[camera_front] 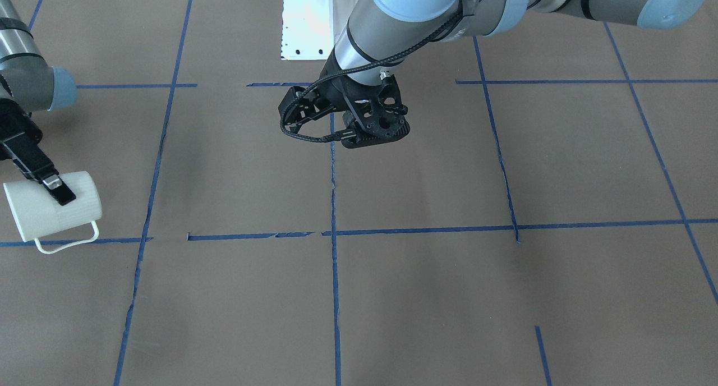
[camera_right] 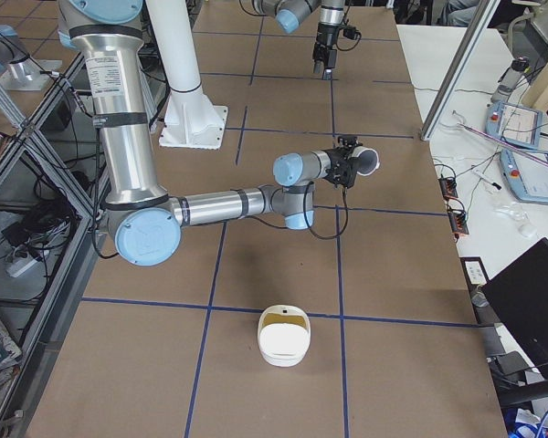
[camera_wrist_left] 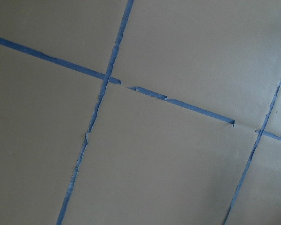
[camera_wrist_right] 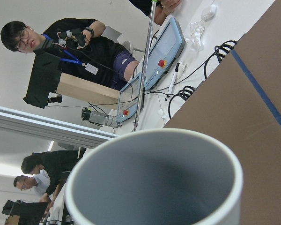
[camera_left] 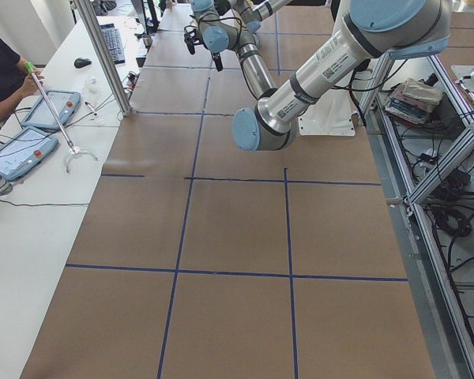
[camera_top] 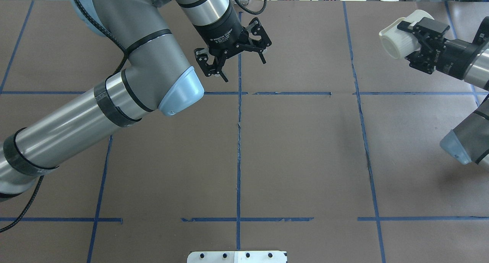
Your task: Left arm hands cup to right arm to dump lemon
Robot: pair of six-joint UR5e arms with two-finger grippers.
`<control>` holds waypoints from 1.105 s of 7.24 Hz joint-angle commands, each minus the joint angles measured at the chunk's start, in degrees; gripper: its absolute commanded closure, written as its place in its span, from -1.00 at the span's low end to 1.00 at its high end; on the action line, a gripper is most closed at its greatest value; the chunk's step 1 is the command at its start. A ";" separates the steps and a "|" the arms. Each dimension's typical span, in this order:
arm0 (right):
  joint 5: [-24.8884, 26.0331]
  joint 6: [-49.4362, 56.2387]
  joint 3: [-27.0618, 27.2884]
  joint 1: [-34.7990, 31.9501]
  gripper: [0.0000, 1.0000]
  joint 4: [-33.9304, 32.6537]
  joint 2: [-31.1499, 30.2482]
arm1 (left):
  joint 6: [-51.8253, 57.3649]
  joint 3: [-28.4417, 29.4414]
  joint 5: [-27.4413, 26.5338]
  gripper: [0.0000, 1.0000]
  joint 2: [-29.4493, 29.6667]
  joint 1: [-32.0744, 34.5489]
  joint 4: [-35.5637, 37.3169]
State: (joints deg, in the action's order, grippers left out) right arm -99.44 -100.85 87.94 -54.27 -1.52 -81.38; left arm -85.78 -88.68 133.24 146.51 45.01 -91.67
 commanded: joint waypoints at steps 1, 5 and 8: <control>0.56 14.05 7.74 3.10 0.21 -14.85 1.66 | -0.09 0.00 -1.22 -1.00 0.18 -0.01 -0.09; 16.58 37.43 18.55 16.87 0.18 -35.60 4.73 | -3.96 0.79 -5.01 -1.00 1.85 -0.18 -0.18; 37.50 42.48 19.55 32.78 0.14 -43.53 9.89 | -4.49 0.35 -5.09 -1.00 2.20 -0.27 0.61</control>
State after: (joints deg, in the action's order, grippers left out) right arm -70.59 -60.78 107.30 -27.53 -40.45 -74.36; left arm -90.03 -88.09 128.16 148.53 44.76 -91.32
